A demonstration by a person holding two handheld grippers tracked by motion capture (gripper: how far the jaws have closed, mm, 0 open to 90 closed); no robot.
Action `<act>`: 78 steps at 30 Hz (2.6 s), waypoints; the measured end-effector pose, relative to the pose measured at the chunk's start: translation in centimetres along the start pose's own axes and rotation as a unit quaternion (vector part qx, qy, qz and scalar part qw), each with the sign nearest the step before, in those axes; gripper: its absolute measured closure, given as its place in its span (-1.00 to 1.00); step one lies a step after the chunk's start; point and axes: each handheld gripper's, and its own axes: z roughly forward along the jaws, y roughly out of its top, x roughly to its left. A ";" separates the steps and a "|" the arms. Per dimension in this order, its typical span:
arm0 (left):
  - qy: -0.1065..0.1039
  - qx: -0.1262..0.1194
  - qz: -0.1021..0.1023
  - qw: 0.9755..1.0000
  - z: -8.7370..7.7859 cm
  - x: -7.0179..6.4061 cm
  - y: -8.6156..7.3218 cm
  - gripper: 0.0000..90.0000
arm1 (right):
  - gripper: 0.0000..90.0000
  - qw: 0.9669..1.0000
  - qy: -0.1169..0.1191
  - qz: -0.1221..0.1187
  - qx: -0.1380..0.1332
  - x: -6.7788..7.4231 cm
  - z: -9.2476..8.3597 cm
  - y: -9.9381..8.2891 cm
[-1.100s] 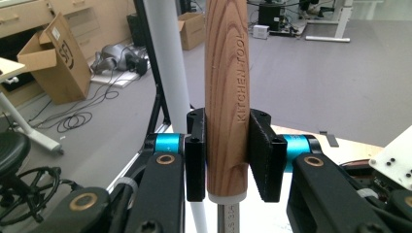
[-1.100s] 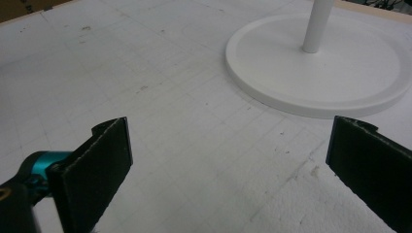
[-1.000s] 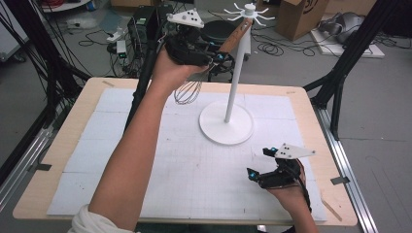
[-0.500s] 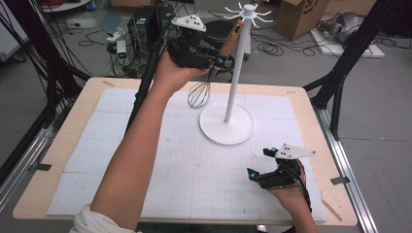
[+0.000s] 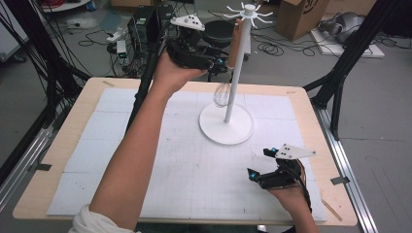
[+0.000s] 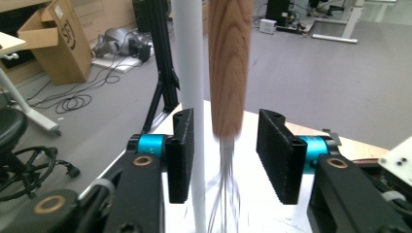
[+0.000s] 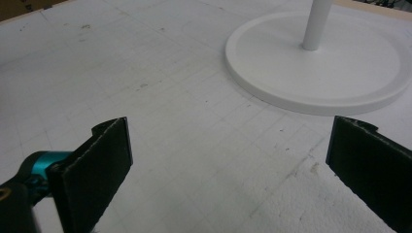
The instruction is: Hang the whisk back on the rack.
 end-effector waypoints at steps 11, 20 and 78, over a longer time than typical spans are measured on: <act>-0.044 0.002 0.000 0.999 -1.6 -0.5 -3.3 -0.01 | -0.96 1.000 -0.001 -0.004 0.003 0.3 0.2 0.1; -0.063 -0.023 -0.013 0.998 -4.1 -0.6 -6.3 -0.24 | -0.96 1.000 -0.001 -0.005 0.005 0.4 0.4 0.2; -0.027 -0.026 -0.058 0.998 -12.4 -3.0 -22.1 -0.86 | -0.96 1.000 -0.003 -0.004 0.008 0.3 0.8 0.4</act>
